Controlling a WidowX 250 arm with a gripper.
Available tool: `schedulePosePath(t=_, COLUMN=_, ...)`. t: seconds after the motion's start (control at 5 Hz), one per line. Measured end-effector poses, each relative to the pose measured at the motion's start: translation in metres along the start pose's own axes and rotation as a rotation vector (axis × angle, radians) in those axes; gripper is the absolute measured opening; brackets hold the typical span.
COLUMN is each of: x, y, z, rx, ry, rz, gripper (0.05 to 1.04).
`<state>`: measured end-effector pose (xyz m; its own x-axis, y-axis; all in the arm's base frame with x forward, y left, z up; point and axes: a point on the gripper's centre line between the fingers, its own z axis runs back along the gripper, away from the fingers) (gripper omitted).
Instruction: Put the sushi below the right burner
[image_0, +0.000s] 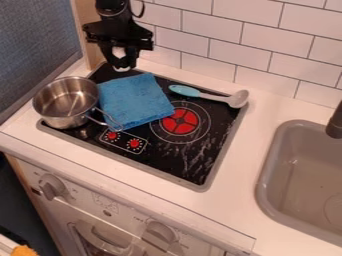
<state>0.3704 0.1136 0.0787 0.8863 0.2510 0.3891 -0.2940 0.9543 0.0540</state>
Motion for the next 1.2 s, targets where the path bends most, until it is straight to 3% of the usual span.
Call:
schedulePosePath(t=0.2, x=-0.017, y=-0.022, z=0.02, rx=0.008, ry=-0.002, rz=0.002, gripper=0.463)
schedulePosePath(t=0.4, x=-0.045, y=-0.047, z=0.026, rx=-0.006, ry=0.012, rz=-0.005, gripper=0.463)
schedulePosePath(t=0.8, x=-0.112, y=-0.085, z=0.012, rx=-0.025, ry=0.097, rz=-0.077, gripper=0.463)
schedulePosePath(t=1.0, x=-0.133, y=-0.095, z=0.008, rx=-0.043, ry=0.107, rz=-0.103, gripper=0.463)
schedulePosePath(t=1.2, x=-0.135, y=-0.1, z=0.003, rx=-0.068, ry=0.101, rz=-0.115, gripper=0.554)
